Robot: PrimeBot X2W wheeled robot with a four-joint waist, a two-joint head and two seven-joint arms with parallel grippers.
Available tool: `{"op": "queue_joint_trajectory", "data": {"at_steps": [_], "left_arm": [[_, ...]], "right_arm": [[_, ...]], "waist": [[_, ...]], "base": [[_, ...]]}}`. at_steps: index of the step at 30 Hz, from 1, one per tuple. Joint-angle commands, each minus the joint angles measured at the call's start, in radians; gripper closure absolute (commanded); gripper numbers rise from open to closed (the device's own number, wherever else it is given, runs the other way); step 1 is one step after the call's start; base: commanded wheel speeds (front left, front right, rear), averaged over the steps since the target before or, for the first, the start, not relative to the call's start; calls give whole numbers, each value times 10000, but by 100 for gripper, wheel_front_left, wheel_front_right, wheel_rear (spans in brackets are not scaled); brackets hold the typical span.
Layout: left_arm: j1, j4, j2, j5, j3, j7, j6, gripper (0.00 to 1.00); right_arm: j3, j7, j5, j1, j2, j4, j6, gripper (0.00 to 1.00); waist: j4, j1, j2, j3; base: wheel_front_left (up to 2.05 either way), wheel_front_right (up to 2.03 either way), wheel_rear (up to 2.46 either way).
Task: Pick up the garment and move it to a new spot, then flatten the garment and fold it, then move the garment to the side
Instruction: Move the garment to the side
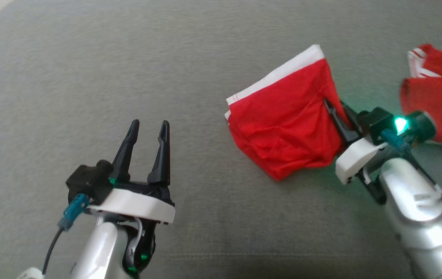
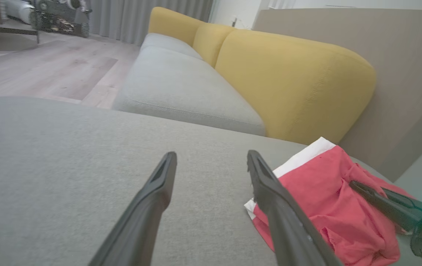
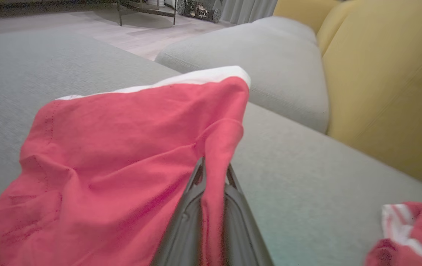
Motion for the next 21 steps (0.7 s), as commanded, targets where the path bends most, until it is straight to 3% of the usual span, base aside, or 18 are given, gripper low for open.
{"op": "queue_joint_trajectory", "data": {"at_steps": [1,6,13,17,21], "left_arm": [[-425,-394,62,82,303,-51,-33,0],[-741,-494,62,267,297,-51,-142,0],[-1503,-490,62,690,215,-51,-452,0],[-1974,-423,62,935,271,-51,-612,0],[-2294,-359,62,1145,413,-51,-740,0]], "right_arm": [[210,-109,-207,-318,-303,-469,-9,100],[553,506,-185,-874,-1504,-1234,-9,100],[973,1594,1011,-1921,-3482,-1716,-9,100],[879,1980,1578,-2398,-4154,-1432,-9,100],[249,2345,1676,-2708,-4373,-983,-9,100]], "waist": [[-459,-1,0,58],[-1323,-1,0,511],[-2222,-1,0,1633],[-2491,-1,0,2226],[-2675,-1,0,2671]], "base": [[0,0,0],[0,0,0],[0,0,0],[0,0,0],[0,0,0]]}}
